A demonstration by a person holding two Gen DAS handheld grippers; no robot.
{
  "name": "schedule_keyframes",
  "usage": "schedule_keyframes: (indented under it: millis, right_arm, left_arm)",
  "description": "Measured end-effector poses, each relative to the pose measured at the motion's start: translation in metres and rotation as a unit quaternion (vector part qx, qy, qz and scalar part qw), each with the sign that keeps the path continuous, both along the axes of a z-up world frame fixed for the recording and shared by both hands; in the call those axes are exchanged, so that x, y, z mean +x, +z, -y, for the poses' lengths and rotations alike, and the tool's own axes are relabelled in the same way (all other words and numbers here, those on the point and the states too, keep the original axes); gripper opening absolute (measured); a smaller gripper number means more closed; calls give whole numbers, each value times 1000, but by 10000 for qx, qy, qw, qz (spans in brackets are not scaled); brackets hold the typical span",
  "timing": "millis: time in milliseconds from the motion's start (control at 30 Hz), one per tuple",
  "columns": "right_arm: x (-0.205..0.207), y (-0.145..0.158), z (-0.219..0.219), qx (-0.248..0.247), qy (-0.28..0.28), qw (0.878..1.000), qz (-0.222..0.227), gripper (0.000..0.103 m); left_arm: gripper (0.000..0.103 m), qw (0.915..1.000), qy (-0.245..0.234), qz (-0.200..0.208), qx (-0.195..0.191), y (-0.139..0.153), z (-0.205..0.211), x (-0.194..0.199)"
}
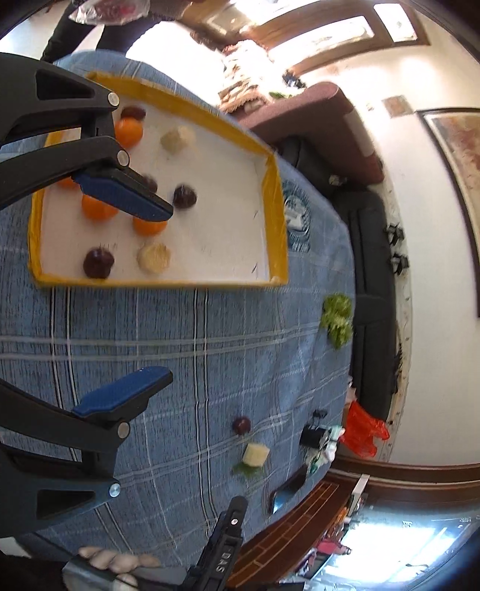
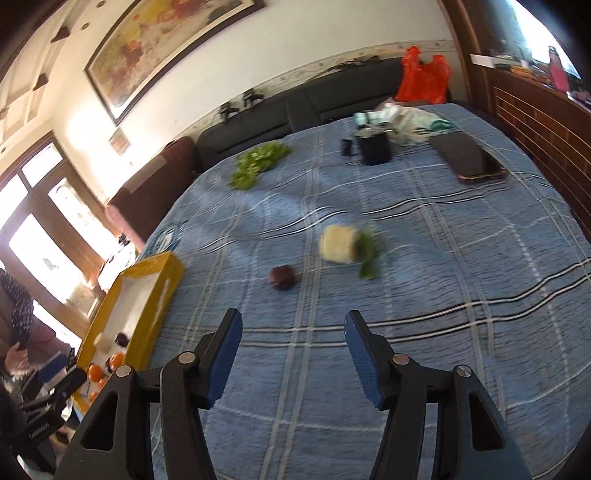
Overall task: Organize fruits
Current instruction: 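Move the left tool toward a plum while the right tool approaches the white cylinder, then grasp the plum with the left tool while the right tool grasps the white cylinder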
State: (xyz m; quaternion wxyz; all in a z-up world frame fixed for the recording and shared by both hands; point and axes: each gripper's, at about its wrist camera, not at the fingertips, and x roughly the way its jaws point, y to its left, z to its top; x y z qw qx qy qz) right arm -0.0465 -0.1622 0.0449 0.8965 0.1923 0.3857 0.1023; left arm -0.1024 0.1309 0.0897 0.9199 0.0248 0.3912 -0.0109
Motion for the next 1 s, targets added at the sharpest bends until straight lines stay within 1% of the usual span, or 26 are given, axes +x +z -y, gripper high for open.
schedule_keyframes:
  millis: [100,200,367,467,600,667,700,733,767,900,1000]
  right_arm:
    - [19,-10,12,82,-133,9997,-198,65]
    - [39,-16,13,-16,-242,9993,-269,65]
    - [78,-23,4,-183,-367,9989,-210,65]
    - [96,-30,-3,-296,-365,9985,-287,65]
    - [106,-40,-8,-440,-353,9978,-349,65]
    - [108,-44,-9,-487,-316,9976,-379,61]
    - [110,-45,-9,-502,-279,9975,-410,48]
    - [110,-46,-8,-419,-201,9981,-403,42]
    - [110,-46,-7,-403,-196,9982,-399,42]
    - [107,-44,-6,-376,-177,9985,-367,41]
    - [104,-41,1,-239,-248,9988,-342,41]
  left_arm:
    - [80,9992,-222,-262,-187,-10,13,16]
    - [80,9980,-406,-353,-320,-14,24,27]
    - [80,9968,-642,-386,-287,-16,48,52]
    - [80,9963,-705,-421,-272,-18,60,68]
    - [80,9942,-822,-548,-417,-28,76,97]
    - [80,9932,-882,-611,-463,-34,83,108]
    - [80,9924,-915,-681,-459,-39,89,117]
    - [80,9919,-938,-724,-451,-42,93,122]
    - [79,9915,-962,-744,-453,-46,97,127]
    - [72,9905,-1062,-778,-410,-58,116,147]
    - [72,9902,-1132,-721,-396,-63,130,159]
